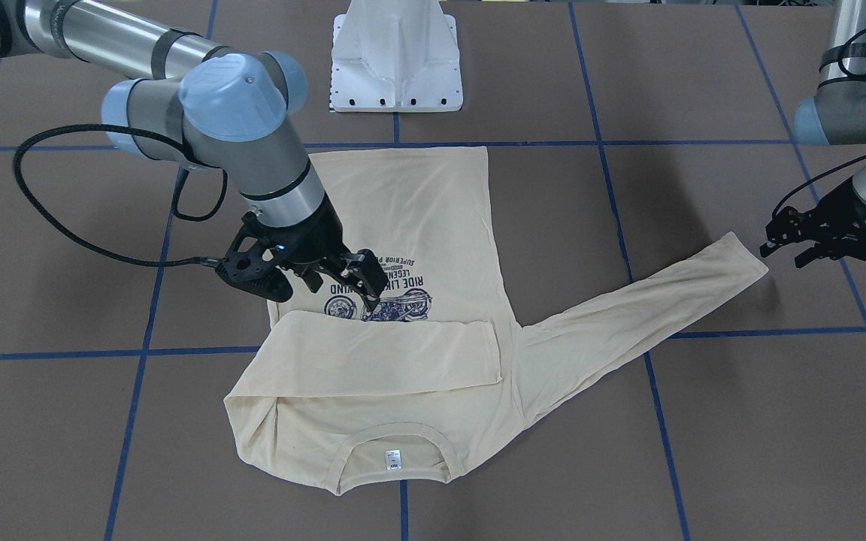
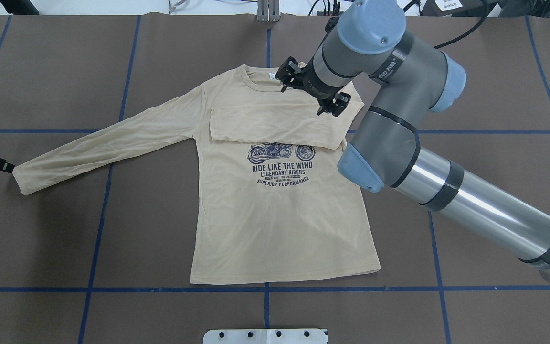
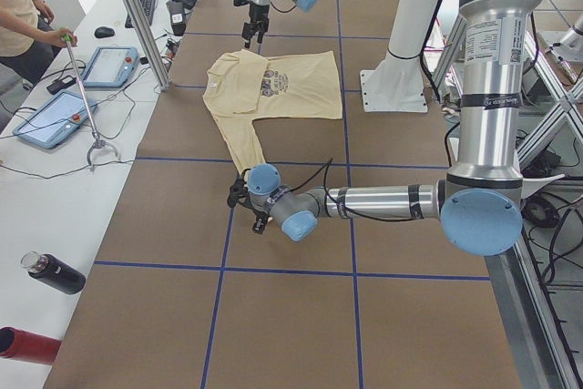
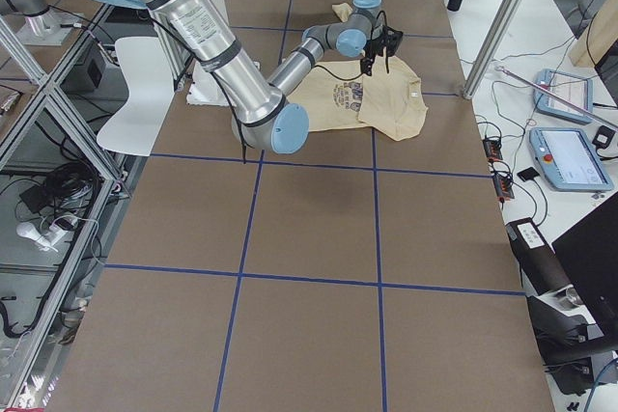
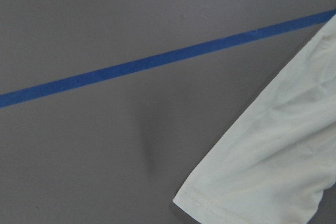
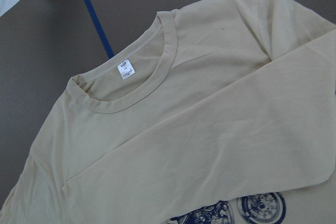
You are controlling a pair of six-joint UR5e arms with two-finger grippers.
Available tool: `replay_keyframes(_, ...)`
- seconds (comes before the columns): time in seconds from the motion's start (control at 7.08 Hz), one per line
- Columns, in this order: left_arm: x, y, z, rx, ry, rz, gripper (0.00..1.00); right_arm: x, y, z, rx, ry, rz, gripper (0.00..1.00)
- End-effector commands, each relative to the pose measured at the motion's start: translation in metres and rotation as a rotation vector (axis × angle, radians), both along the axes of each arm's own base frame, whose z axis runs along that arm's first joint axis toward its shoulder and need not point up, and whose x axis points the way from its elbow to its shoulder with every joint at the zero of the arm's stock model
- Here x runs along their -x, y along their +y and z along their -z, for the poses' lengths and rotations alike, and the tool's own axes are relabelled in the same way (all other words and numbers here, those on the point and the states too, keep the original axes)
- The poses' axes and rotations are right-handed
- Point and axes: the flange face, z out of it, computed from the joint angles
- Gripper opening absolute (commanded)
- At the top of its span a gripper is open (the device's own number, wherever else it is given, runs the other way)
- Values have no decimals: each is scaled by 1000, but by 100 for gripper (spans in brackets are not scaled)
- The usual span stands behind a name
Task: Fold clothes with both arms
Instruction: 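Release the sleeve near the collar and lift the right gripper away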
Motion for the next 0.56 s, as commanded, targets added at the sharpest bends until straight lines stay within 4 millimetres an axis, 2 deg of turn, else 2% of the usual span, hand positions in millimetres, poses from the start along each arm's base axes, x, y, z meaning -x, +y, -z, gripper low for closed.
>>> replay_keyframes(0.0,-7,-7,-5,10,-2,-5,53,-15,-1,-18,-9,17,5,99)
replay_keyframes(0.42,-12,-6,-4,19,0,-11,53,-19,-3,-30,1,31,-5,99)
